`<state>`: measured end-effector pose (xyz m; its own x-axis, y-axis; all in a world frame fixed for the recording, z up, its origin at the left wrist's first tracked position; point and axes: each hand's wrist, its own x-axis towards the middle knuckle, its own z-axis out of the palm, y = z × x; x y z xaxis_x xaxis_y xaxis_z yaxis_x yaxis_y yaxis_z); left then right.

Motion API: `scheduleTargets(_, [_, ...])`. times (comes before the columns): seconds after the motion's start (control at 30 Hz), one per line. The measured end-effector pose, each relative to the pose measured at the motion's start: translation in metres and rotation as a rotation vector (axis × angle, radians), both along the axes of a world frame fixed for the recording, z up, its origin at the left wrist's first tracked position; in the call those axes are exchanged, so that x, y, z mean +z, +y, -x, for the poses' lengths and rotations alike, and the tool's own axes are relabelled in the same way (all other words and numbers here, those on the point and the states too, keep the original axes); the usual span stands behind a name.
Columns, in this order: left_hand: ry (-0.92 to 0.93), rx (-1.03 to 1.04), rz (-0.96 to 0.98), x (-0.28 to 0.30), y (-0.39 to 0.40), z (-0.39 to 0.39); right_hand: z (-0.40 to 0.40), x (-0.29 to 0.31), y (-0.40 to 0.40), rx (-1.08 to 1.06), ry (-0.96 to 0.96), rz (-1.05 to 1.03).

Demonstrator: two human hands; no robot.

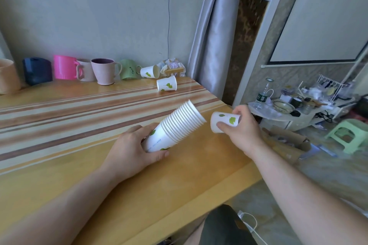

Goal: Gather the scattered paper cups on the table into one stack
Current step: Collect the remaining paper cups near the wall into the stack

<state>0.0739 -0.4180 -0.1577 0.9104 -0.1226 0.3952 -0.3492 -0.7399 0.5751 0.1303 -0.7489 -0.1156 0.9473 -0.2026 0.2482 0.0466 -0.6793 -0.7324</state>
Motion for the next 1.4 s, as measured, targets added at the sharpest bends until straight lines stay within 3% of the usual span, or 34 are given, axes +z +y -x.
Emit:
scheduleTargets(0.13, [-0.004,0.004,0.008,0.0,0.004,0.0,0.005,-0.008,0.01,0.059,0.05,-0.027])
scheduleTargets(0.37, [-0.049,0.05,-0.006,0.004,0.016,-0.005,0.005,0.002,-0.002,0.076,0.215,0.441])
scheduleTargets(0.47, [-0.054,0.061,-0.009,0.005,0.019,-0.005,0.008,0.006,0.005,0.086,0.319,0.499])
scheduleTargets(0.53, [-0.061,0.06,-0.011,0.005,0.021,-0.004,0.013,0.006,0.013,0.091,0.254,0.335])
scheduleTargets(0.7, [-0.056,0.059,-0.019,0.007,0.022,-0.002,0.008,0.024,0.043,0.154,0.046,-0.682])
scheduleTargets(0.8, [-0.039,0.071,-0.021,0.007,0.024,-0.003,0.001,0.038,0.063,0.259,0.04,-1.09])
scheduleTargets(0.87, [-0.043,0.068,-0.02,0.007,0.025,-0.003,0.002,0.042,0.077,0.318,0.065,-1.154])
scheduleTargets(1.03, [-0.045,0.085,-0.019,0.007,0.026,-0.004,0.004,0.036,0.108,0.329,0.112,-1.02])
scheduleTargets(1.4, [0.028,0.205,0.081,0.006,0.043,-0.009,-0.003,0.013,0.13,0.376,0.2,-1.009])
